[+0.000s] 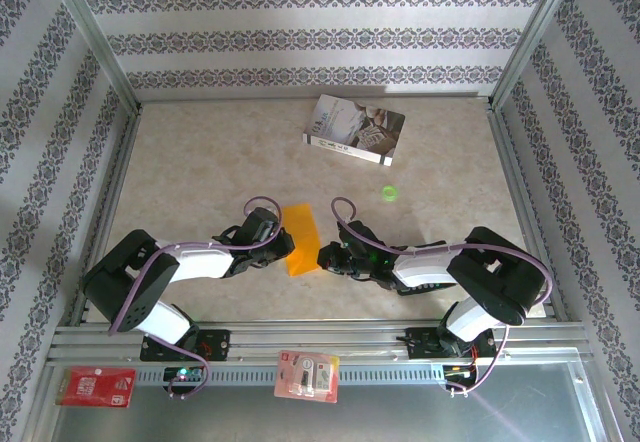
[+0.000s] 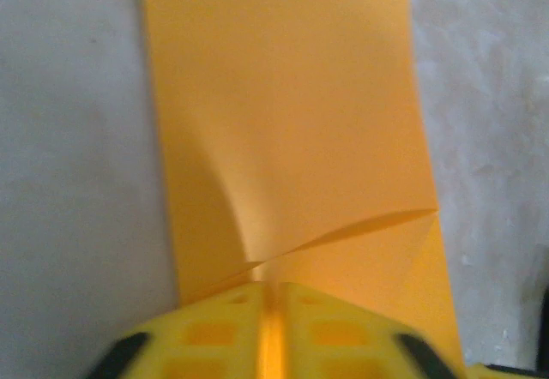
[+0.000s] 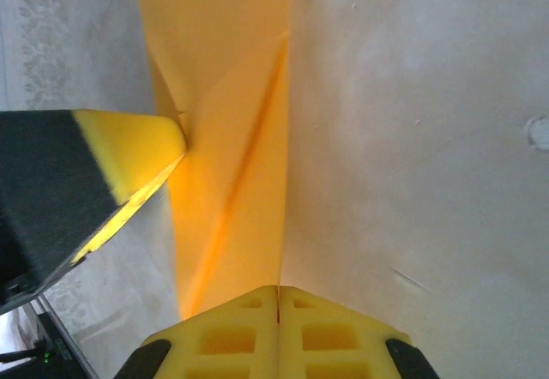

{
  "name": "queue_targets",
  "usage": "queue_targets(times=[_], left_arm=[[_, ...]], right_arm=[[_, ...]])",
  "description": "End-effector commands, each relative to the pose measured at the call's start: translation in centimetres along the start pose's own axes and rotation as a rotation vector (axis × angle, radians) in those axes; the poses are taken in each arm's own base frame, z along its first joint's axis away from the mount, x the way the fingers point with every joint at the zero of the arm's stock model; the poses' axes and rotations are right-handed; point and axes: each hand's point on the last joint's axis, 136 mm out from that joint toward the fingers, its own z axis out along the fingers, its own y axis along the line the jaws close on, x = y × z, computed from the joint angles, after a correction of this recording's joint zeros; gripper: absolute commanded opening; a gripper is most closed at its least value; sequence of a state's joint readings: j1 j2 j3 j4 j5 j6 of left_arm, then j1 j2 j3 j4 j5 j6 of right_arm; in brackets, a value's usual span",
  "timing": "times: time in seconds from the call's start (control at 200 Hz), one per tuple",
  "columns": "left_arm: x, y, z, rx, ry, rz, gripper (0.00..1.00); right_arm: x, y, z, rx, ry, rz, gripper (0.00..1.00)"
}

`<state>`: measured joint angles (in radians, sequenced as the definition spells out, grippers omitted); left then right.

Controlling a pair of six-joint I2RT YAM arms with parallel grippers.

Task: Fold a paper plane with a square sheet of paper (pick it up from the middle)
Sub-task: Turn over the paper at the center of the table.

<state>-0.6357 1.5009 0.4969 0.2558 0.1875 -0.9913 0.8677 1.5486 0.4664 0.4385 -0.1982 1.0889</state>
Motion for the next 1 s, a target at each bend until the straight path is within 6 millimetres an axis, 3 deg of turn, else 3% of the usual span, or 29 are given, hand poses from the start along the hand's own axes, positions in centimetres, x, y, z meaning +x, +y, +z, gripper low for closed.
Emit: queue_targets(times=[0.0, 0.14, 0.245, 0.4, 0.49, 0.59, 0.739, 0.884, 0.994], left_arm=[[-0.2, -1.1, -1.1, 0.009, -0.001, 0.038, 0.35], [-2.6, -5.5, -4.1, 0.135, -0.078, 0.094, 0.52], [-4.5, -7.6, -7.1, 0.201, -0.149, 0.119, 0.60], [-6.9, -6.5, -10.8, 0.189, -0.249, 0.103, 0.69], [-7.8, -4.9, -12.0, 0.158, -0.276, 0.076, 0.69], [-8.2, -3.0, -12.3, 0.122, -0.268, 0.026, 0.69], [-8.1, -0.9, -11.9, 0.103, -0.235, -0.048, 0.68], [-7.4, -0.4, -11.3, 0.101, -0.177, -0.069, 0.67], [-6.9, -0.8, -10.5, 0.119, -0.114, -0.073, 0.65]], right_arm=[[-1.0, 0.3, -0.8, 0.014, -0.024, -0.058, 0.00], [-2.3, -0.3, -2.2, 0.040, 0.018, -0.111, 0.00], [-4.1, -0.9, -4.8, 0.105, 0.051, -0.189, 0.00], [-7.2, -0.4, -10.4, 0.345, 0.034, -0.476, 0.00], [-7.5, 0.7, -11.8, 0.440, 0.052, -0.614, 0.00], [-6.3, 1.7, -10.9, 0.519, 0.108, -0.743, 0.00], [-2.5, 2.4, -6.8, 0.503, 0.217, -0.796, 0.00], [1.3, 3.7, -3.2, 0.385, 0.275, -0.780, 0.00], [3.1, 4.3, -1.6, 0.296, 0.294, -0.747, 0.03]])
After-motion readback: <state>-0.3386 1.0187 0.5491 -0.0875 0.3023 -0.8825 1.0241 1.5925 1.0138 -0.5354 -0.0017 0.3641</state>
